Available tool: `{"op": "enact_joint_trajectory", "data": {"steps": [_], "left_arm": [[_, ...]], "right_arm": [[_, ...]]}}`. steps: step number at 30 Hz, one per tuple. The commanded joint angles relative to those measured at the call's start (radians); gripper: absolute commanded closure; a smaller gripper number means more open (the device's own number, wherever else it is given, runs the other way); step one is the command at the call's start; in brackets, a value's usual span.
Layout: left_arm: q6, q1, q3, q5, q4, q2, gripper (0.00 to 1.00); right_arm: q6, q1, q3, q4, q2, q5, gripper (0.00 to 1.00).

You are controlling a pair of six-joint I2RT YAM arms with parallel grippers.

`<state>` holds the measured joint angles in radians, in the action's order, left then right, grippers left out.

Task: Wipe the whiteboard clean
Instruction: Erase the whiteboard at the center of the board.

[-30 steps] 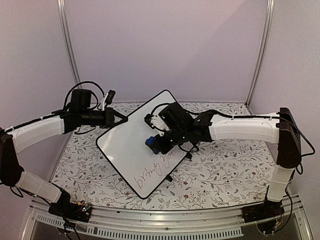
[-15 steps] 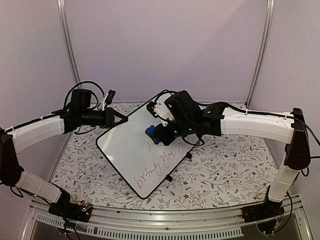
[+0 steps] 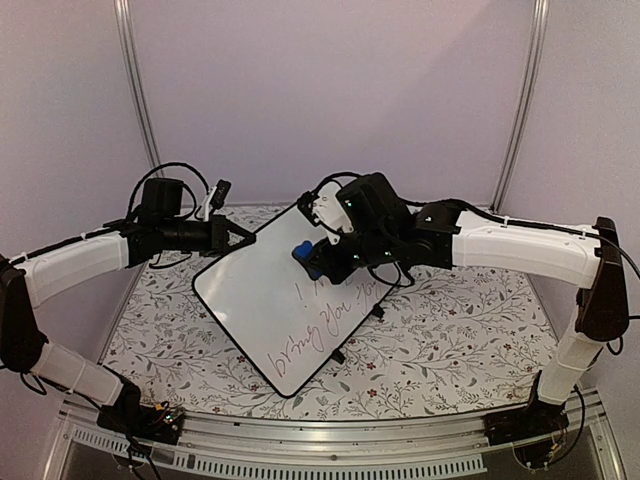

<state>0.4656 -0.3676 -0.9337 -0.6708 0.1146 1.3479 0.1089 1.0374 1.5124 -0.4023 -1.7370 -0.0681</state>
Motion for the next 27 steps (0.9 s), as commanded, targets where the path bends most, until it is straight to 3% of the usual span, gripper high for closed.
{"op": "enact_joint_trajectory", "data": {"steps": [1,27], "left_arm": [[-0.035,-0.014,-0.004,0.009,0.022,0.018,1.0],[-0.034,-0.014,-0.004,0.007,0.024,0.007,1.0]], "right_arm": [[-0.002,-0.006,-0.004,0.023,0.022,0.004,0.96],[-0.001,-0.007,0.0,0.014,0.001,-0.003,0.96]]}}
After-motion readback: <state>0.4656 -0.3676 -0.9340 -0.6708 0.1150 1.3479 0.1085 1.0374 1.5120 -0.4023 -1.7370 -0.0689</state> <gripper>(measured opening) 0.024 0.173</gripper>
